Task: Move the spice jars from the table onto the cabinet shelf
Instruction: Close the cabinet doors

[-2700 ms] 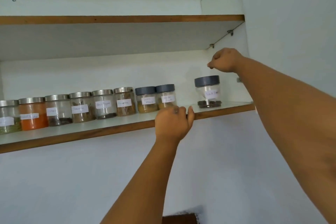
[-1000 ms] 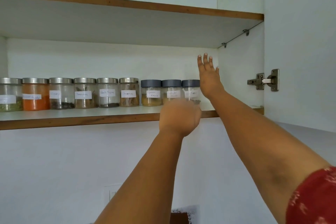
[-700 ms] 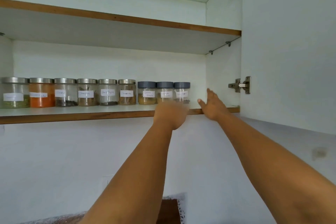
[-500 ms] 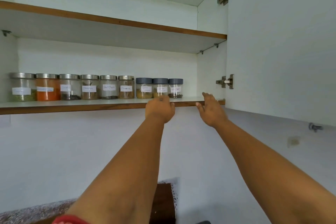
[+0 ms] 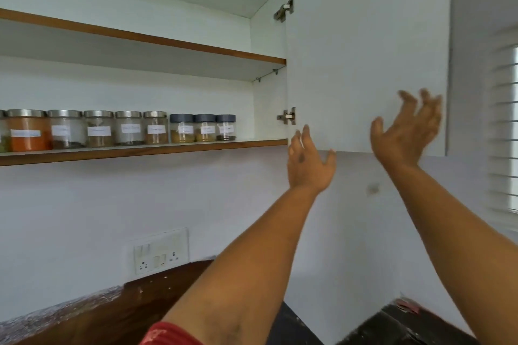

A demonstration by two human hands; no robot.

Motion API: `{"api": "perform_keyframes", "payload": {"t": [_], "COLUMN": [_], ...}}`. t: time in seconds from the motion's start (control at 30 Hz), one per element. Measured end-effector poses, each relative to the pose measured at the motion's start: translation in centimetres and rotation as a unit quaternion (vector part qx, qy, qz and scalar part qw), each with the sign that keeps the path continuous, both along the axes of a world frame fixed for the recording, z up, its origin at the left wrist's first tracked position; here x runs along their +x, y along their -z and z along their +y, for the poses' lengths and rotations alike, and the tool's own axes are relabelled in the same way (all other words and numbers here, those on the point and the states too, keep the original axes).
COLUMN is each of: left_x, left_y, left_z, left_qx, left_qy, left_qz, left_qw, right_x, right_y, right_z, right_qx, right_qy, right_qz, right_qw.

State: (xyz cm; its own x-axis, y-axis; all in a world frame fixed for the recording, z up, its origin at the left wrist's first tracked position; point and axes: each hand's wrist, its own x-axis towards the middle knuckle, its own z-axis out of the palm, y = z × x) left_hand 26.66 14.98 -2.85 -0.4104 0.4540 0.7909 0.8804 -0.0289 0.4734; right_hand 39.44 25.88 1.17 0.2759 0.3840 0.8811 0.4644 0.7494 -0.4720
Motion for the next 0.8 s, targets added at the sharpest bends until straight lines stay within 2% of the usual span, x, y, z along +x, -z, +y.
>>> {"api": "perform_keyframes", "payload": {"t": [0.1,0.13,0.23,0.33,0.4,0.53,0.63,0.7,0.8], "left_x": [4.6,5.9,9.0,11.8,13.1,11.6,8.1,5.4,1.5], "left_y": [2.0,2.0,0.5,-2.1,-3.0,-2.6,-2.6,-2.5,-2.4], "left_z": [2.9,3.8,6.0,7.8,8.5,6.9,3.3,0.0,-5.7], "left_qx": [-0.050,-0.057,-0.044,0.020,0.077,0.188,0.268,0.284,0.304], "left_qy": [0.049,0.061,0.102,0.154,0.202,0.220,0.265,0.277,0.191], "left_qz": [-0.002,-0.003,-0.025,-0.109,-0.183,-0.201,-0.258,-0.244,-0.123], "left_qw": [0.998,0.997,0.994,0.982,0.959,0.936,0.890,0.885,0.925], "right_x": [5.2,6.8,9.5,9.7,9.2,6.5,3.7,1.4,-2.8], "right_y": [0.3,0.2,0.1,0.6,1.2,2.9,3.1,2.9,2.7], "right_z": [2.8,3.8,5.7,5.1,3.5,-2.0,-7.1,-10.0,-13.6], "right_qx": [-0.152,-0.185,-0.231,-0.202,-0.180,-0.061,0.001,0.016,0.043], "right_qy": [0.028,-0.007,-0.196,-0.234,-0.228,-0.197,-0.241,-0.264,-0.279], "right_qz": [0.039,0.025,-0.032,-0.034,-0.036,-0.039,-0.056,-0.075,-0.093], "right_qw": [0.987,0.982,0.953,0.950,0.956,0.978,0.969,0.961,0.955]}}
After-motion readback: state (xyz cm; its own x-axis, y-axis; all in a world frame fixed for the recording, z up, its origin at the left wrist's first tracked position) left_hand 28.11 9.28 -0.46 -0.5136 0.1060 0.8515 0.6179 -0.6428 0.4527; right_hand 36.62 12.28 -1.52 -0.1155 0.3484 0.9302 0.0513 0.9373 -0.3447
